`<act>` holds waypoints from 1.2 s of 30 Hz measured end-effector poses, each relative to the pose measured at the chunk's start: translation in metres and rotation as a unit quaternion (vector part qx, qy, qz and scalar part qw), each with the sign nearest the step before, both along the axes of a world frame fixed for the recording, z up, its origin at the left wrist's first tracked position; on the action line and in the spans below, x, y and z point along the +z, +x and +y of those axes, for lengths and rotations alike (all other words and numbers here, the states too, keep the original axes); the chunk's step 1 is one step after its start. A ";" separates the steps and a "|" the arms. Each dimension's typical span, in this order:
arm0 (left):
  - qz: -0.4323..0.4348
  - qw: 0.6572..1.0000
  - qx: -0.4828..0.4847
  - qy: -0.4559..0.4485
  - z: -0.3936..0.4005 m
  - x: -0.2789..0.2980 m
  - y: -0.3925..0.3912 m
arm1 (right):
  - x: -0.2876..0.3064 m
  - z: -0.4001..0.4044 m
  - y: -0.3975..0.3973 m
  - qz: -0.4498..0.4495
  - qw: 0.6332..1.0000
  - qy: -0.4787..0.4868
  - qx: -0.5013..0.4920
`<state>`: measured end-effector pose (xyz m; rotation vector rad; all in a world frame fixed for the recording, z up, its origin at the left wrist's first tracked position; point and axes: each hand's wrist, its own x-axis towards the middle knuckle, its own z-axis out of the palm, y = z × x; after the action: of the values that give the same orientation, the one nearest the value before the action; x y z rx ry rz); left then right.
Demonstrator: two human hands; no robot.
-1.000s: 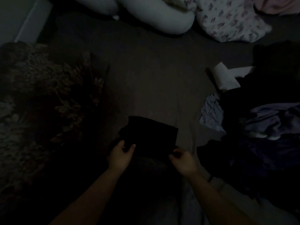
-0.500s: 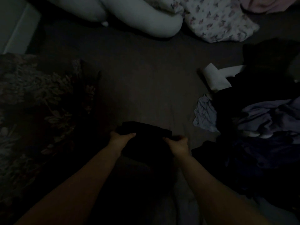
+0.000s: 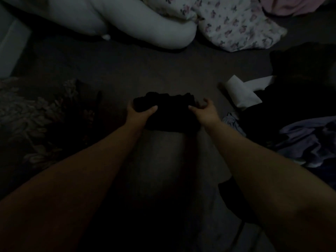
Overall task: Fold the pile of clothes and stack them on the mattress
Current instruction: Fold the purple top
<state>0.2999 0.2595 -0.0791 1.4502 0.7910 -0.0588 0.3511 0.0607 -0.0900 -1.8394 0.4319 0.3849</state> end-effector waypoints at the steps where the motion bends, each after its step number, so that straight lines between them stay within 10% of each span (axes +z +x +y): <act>1: 0.002 1.000 -0.002 0.012 -0.001 -0.009 -0.003 | -0.014 -0.004 -0.005 0.008 0.999 -0.032 0.034; 9: -0.045 0.984 -0.097 0.140 -0.021 -0.040 -0.046 | -0.023 -0.055 -0.087 -0.099 0.966 -0.200 0.134; 12: -0.019 0.984 -0.060 0.167 -0.035 -0.033 -0.067 | 0.015 -0.107 -0.096 -0.299 0.837 -0.442 0.123; 15: 0.056 0.975 -0.053 0.211 -0.058 -0.020 -0.089 | 0.062 -0.174 -0.084 -0.252 0.754 -0.598 0.102; 24: 0.103 0.972 -0.165 0.129 -0.151 0.040 -0.118 | 0.121 -0.269 -0.117 0.028 0.735 -0.663 0.139; 33: 0.063 0.964 -0.255 -0.045 -0.263 0.140 -0.172 | 0.171 -0.238 -0.169 -0.164 0.840 -0.505 0.114; 36: 0.126 0.937 -0.219 -0.243 -0.278 0.160 -0.191 | 0.197 -0.204 -0.220 -0.254 0.910 -0.318 0.075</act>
<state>0.1087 -0.0184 0.0807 1.1256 0.5867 -0.7442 0.1307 -0.1436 0.1066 -2.5181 0.0421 -0.1727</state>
